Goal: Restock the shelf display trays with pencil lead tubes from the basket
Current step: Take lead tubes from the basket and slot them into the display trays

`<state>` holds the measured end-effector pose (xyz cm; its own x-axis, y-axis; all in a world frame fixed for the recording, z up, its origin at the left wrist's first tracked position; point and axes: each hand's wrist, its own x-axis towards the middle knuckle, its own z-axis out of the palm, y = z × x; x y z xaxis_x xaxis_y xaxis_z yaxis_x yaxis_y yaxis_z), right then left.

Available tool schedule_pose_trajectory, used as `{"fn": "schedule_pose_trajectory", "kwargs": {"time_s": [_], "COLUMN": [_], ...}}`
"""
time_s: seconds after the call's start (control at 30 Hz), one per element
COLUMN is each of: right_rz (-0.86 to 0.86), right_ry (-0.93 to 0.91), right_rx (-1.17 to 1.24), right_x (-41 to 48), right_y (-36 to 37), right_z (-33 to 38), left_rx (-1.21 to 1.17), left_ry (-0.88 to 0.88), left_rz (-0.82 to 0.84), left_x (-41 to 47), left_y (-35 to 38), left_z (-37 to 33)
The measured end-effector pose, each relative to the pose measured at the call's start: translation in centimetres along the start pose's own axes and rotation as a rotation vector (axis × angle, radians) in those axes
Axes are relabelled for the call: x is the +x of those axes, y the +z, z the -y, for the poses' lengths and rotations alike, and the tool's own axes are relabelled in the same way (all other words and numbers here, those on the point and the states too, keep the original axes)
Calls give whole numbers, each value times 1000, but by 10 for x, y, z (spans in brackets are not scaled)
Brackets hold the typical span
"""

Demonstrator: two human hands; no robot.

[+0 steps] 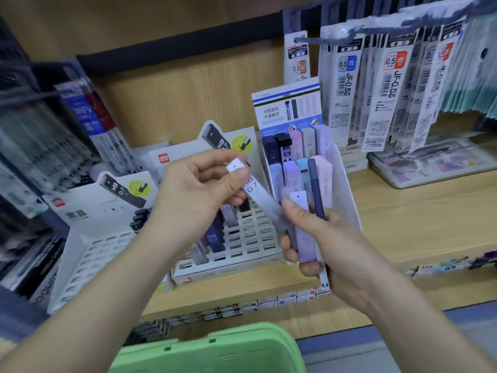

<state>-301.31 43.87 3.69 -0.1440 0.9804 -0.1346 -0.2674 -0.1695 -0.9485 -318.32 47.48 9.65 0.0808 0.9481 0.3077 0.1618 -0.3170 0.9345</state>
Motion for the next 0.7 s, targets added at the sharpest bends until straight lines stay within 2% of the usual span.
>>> {"fn": "schedule_pose_trajectory", "kwargs": {"time_s": [0.17,0.27,0.37,0.47,0.7], "right_rz": [54,6,-54,-81,-93], "right_ry": [111,108,100,88,79], "right_rx": [127,94,48,-1,-21], "right_x": [1,-1,-4,-5,-3], "right_y": [19,19,20,25,28], "right_z": [-7,-7,-9,-13,-16], "left_rx": [167,294,321,379,695], "left_ry": [72,90,91,112,119], "left_rz": [-145,-171,-177,-152,37], "left_x": [-5,-9,-14,-10,15], "left_y": [-50,-68,-72,-62,-37], "left_z": [0,4,7,15,44]}}
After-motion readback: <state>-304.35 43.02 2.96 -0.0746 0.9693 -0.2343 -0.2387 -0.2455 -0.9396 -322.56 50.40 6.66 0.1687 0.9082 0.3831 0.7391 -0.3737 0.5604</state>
